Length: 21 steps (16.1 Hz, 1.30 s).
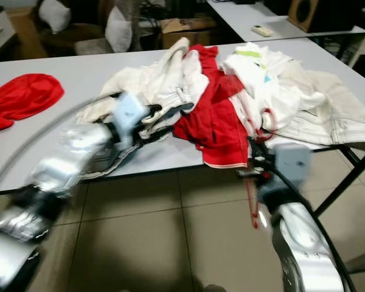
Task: Hang hanger
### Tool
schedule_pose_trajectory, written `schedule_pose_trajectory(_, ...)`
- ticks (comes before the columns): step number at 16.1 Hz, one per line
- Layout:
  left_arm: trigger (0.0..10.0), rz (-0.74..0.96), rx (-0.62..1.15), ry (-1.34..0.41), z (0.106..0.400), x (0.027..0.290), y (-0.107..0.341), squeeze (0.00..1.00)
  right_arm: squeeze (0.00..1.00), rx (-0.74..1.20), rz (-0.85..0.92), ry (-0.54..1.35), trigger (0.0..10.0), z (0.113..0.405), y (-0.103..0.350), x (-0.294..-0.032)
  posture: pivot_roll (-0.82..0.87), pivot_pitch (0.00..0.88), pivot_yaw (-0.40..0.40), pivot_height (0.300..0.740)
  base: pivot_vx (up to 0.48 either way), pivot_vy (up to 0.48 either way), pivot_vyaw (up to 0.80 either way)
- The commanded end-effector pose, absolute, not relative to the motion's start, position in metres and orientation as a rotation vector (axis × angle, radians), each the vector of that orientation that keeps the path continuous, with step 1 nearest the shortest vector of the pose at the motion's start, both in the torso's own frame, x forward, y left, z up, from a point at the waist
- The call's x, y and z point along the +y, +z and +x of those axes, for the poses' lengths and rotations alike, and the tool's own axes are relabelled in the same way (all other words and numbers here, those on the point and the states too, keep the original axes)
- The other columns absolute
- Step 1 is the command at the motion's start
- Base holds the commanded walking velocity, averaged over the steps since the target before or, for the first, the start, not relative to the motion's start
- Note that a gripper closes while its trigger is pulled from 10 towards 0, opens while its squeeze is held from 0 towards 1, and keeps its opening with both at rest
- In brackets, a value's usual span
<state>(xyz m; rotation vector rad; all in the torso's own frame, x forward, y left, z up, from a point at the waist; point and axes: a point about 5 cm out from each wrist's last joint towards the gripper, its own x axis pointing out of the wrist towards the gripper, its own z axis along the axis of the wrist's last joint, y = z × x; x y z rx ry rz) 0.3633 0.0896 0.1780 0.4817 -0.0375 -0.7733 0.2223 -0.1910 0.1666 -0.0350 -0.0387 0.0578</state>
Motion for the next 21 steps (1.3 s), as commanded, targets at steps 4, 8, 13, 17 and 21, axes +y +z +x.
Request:
schedule_pose_trajectory(4,10.0,0.593,-0.025,-0.483,0.385,0.099,0.163,0.0,0.0,-0.037,-0.079,0.022,10.0,0.209,0.177,-0.192,-0.34,0.0,0.054,0.74,0.0,0.0,0.0)
schedule_pose_trajectory(8,10.0,0.627,-0.02,-0.433,0.391,0.095,0.155,0.0,0.0,-0.015,-0.097,0.012,10.0,0.2,0.182,-0.193,-0.38,0.021,0.041,0.74,0.0,0.0,0.0)
schedule_pose_trajectory(13,10.0,0.708,-0.015,-0.401,0.393,0.089,0.152,0.0,0.0,0.001,-0.104,0.008,10.0,0.199,0.185,-0.192,-0.38,0.036,0.036,0.74,0.0,0.0,0.0)
schedule_pose_trajectory(17,10.0,0.791,0.03,-0.253,0.396,0.106,0.145,0.0,0.0,0.008,-0.119,0.025,10.0,0.199,0.188,-0.189,-0.41,0.029,0.032,0.74,0.0,0.0,0.0)
schedule_pose_trajectory(21,10.0,0.82,0.061,-0.254,0.393,0.106,0.136,0.0,0.0,0.017,-0.128,0.028,10.0,0.197,0.189,-0.188,-0.42,0.028,0.031,0.74,0.0,0.0,0.0)
